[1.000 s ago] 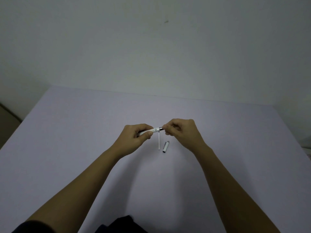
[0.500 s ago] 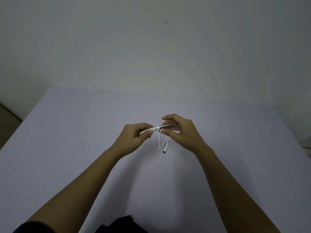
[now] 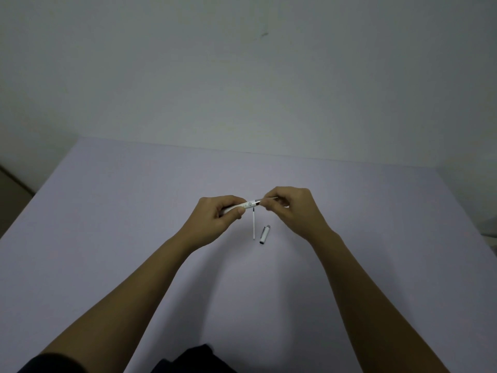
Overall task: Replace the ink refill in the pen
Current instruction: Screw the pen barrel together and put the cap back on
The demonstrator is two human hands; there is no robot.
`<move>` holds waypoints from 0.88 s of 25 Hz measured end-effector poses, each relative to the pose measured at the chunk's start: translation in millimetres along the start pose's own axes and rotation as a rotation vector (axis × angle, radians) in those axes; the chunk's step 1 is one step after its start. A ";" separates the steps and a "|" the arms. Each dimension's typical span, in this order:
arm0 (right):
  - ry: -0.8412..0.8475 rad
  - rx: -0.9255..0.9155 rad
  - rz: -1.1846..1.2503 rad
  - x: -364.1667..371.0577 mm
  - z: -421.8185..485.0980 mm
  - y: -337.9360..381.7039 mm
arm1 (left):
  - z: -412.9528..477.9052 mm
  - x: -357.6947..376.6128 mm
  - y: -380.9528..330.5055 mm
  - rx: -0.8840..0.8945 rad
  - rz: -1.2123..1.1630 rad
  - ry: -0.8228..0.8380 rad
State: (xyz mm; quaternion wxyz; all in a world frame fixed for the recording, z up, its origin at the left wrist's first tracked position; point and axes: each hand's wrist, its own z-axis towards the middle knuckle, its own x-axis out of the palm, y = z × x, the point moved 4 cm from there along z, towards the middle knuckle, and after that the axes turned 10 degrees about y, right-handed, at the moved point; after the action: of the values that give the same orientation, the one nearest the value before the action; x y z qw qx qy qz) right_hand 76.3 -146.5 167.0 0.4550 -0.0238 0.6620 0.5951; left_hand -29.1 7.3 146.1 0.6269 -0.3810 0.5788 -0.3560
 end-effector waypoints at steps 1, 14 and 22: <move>0.001 -0.014 0.007 -0.2 0.3 0.4 | 0.1 -0.2 -0.1 -0.001 0.004 -0.004; 0.015 0.016 0.015 -2.1 0.5 -6.2 | -2.1 -0.8 2.9 -0.005 0.024 0.000; -0.035 -0.167 -0.117 -6.7 1.7 6.3 | -0.2 -1.9 -1.7 0.012 0.053 -0.009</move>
State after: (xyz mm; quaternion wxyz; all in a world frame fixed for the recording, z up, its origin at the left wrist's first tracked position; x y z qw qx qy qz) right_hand 77.5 -146.6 176.3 0.4969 -0.0898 0.5995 0.6210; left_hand -29.4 8.2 148.4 0.6410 -0.3637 0.5836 -0.3409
